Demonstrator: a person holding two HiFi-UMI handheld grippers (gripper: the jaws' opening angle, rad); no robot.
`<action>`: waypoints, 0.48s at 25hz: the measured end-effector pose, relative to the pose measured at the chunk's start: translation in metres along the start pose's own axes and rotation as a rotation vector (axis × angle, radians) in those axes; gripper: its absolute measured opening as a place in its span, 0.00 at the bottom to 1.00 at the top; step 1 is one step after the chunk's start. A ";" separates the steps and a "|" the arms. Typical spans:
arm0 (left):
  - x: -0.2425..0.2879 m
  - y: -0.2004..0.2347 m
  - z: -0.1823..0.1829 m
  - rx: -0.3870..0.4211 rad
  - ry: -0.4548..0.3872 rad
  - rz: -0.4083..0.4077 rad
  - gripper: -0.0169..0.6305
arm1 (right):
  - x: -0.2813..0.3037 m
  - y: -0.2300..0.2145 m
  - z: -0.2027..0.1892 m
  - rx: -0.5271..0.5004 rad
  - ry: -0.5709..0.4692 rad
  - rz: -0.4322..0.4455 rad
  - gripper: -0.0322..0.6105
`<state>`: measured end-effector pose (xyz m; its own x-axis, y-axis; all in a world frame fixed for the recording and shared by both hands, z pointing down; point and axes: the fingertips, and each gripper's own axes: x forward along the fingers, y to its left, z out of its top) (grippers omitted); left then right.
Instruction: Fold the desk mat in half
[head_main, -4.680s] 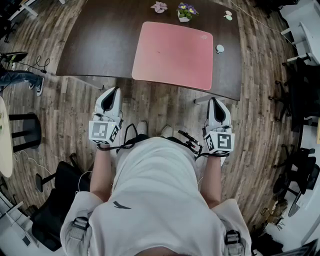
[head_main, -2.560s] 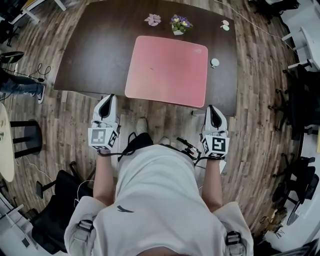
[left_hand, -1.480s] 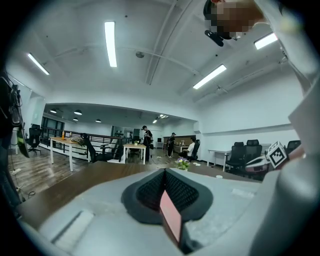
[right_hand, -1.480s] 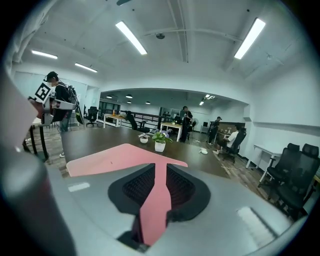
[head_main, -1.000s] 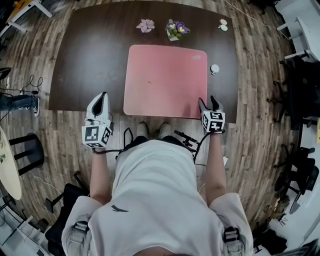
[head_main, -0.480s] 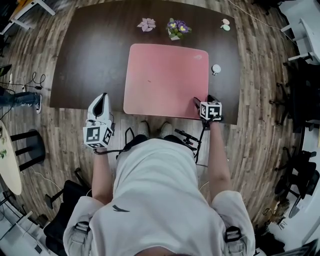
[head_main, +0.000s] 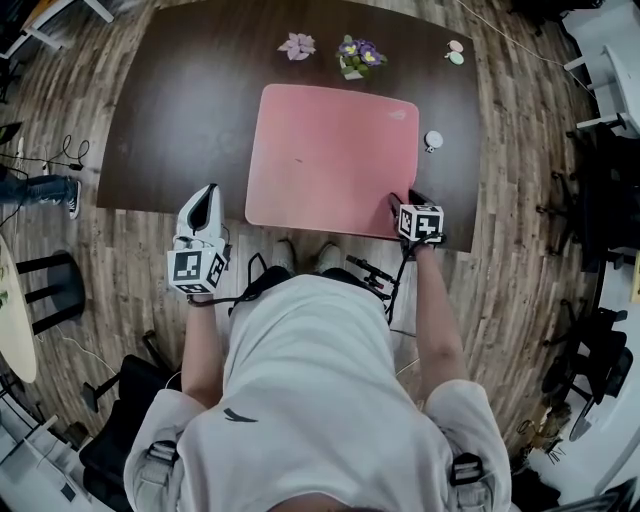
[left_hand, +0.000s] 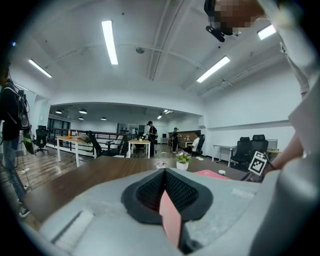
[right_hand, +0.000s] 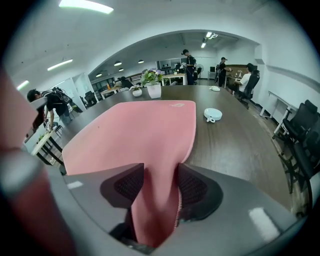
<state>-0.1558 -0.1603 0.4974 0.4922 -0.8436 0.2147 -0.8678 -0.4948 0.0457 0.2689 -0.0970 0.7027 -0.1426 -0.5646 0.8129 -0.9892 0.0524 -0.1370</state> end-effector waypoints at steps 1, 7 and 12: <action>0.001 0.000 0.000 -0.002 -0.001 0.000 0.04 | 0.001 0.002 0.001 0.005 -0.015 0.007 0.37; 0.000 -0.004 0.004 0.005 -0.009 -0.012 0.04 | 0.001 0.021 0.002 -0.005 -0.041 0.066 0.13; -0.002 -0.006 0.000 0.002 0.004 -0.021 0.04 | -0.015 0.030 0.016 -0.007 -0.084 0.115 0.11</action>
<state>-0.1515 -0.1555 0.4968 0.5097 -0.8324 0.2175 -0.8574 -0.5123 0.0487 0.2415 -0.1001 0.6771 -0.2518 -0.6215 0.7418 -0.9668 0.1265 -0.2222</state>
